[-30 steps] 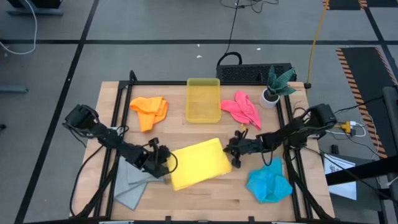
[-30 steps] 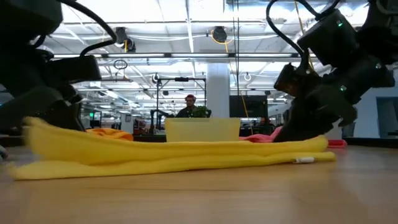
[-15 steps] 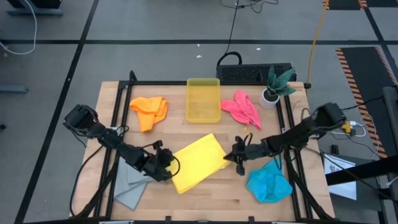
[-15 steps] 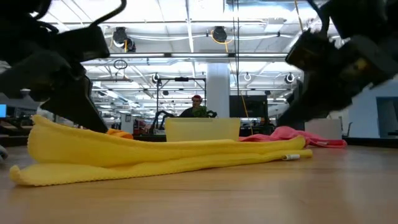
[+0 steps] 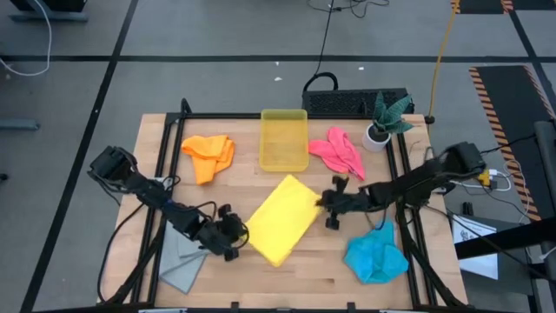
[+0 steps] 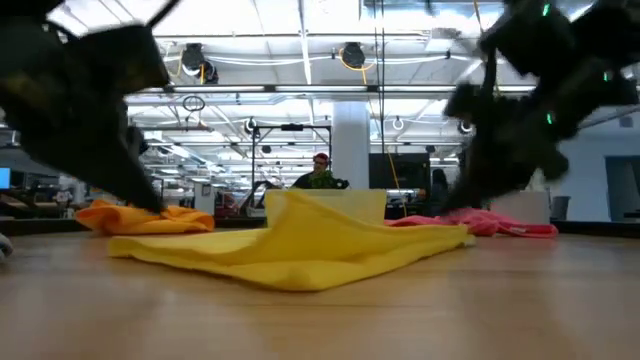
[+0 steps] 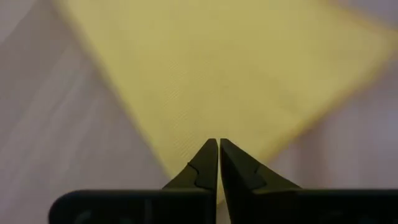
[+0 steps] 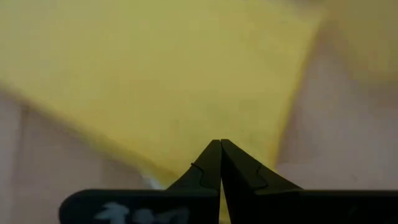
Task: Fold microfiber towels
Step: Fold the yellow microfiber towel
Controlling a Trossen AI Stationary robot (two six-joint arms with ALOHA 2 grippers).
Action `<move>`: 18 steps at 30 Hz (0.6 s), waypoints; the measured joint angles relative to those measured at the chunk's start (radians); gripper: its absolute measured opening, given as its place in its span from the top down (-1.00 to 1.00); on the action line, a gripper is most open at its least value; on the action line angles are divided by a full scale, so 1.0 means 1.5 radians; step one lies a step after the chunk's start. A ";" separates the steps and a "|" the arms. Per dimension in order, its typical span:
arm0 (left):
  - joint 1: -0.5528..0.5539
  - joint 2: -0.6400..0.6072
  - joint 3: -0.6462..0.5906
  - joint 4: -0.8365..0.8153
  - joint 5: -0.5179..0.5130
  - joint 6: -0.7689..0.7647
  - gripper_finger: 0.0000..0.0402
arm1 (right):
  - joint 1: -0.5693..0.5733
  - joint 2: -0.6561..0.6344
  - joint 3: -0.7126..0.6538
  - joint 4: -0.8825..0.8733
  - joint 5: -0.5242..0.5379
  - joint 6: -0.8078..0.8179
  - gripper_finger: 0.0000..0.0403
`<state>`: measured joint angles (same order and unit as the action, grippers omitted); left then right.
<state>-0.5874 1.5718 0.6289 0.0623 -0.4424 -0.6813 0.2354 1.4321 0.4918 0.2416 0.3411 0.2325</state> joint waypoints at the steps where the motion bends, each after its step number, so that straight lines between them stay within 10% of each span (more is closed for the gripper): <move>1: -0.004 0.000 0.000 0.035 0.000 0.020 0.91 | -0.002 -0.027 0.002 0.008 -0.007 -0.020 1.00; 8: 0.010 0.000 0.001 0.181 -0.012 0.160 0.97 | 0.040 -0.102 0.003 0.124 -0.146 -0.009 1.00; 18: 0.117 0.039 0.000 0.007 0.037 0.200 0.97 | 0.097 0.167 0.049 0.370 -0.162 0.071 1.00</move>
<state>-0.4114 1.6306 0.6292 0.0726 -0.3865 -0.3815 0.3806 1.6829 0.5659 0.7972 0.0982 0.3388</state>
